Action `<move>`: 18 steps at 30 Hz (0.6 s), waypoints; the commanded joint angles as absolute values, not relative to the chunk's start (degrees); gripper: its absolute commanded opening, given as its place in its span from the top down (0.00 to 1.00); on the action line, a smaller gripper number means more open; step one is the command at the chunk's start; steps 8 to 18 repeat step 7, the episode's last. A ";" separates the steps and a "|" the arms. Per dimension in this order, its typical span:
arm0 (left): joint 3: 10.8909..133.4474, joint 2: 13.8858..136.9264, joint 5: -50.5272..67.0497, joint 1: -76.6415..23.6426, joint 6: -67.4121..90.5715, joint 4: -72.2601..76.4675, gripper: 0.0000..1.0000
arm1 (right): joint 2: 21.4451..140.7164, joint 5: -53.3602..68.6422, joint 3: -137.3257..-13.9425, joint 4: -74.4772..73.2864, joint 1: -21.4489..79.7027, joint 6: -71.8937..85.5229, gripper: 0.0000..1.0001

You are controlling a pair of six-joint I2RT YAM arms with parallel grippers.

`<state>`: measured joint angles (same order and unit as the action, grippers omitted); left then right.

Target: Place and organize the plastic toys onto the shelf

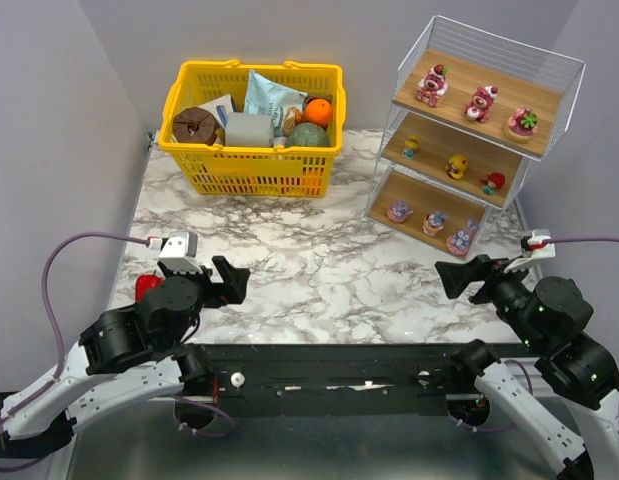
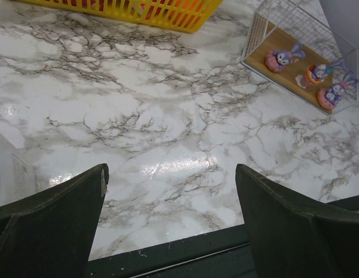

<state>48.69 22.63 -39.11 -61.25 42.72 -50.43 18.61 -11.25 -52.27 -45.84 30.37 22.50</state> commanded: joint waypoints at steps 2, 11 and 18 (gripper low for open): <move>49.30 24.08 -41.49 -61.44 42.01 -50.54 0.01 | 17.40 -14.32 -53.08 -49.83 30.59 23.73 0.00; 50.54 24.00 -41.57 -61.44 41.92 -51.24 0.01 | 16.26 -15.03 -52.82 -49.75 30.59 24.08 0.00; 50.54 24.00 -41.57 -61.44 41.92 -51.24 0.01 | 16.26 -15.03 -52.82 -49.75 30.59 24.08 0.00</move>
